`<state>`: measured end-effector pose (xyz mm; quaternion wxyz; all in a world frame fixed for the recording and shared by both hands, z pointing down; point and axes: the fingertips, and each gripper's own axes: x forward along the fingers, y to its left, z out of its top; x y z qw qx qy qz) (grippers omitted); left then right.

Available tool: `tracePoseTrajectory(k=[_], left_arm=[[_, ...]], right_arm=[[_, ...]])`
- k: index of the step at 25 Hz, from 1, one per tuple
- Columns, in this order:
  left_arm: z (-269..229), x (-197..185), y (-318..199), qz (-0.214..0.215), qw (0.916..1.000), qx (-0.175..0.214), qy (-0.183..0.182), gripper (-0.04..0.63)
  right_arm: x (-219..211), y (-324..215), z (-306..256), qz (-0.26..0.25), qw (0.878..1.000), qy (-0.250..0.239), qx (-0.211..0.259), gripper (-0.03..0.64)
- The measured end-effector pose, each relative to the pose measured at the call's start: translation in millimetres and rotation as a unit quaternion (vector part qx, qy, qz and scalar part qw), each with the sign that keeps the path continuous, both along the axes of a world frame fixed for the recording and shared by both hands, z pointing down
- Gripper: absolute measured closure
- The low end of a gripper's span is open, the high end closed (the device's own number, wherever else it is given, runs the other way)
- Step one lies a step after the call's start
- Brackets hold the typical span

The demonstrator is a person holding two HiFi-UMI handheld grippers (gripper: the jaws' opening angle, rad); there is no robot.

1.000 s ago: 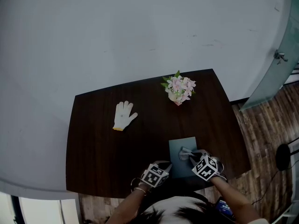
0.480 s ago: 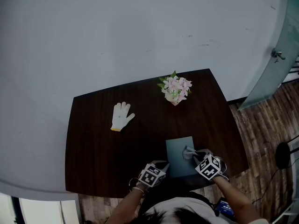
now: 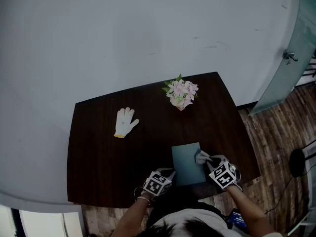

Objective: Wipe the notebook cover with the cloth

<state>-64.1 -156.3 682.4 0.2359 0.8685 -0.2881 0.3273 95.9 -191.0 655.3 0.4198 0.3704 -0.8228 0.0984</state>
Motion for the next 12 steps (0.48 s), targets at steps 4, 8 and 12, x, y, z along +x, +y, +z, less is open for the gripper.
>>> tracePoseTrajectory(k=[4,8,12], left_arm=[[-1,3,0,-0.004,1.0000,0.004,0.006,0.577],[1,2,0,-0.011,0.9999,0.010,0.002,0.577],[-1,3,1,-0.015,0.9998,0.015,0.006,0.577]], right_arm=[[-5,-1,-22,0.015,0.999,-0.042,0.025,0.568],[-19,2,-35,0.001,0.997,-0.062,0.043,0.568],[-43,8,-39,-0.028,0.996,-0.074,0.041,0.568]])
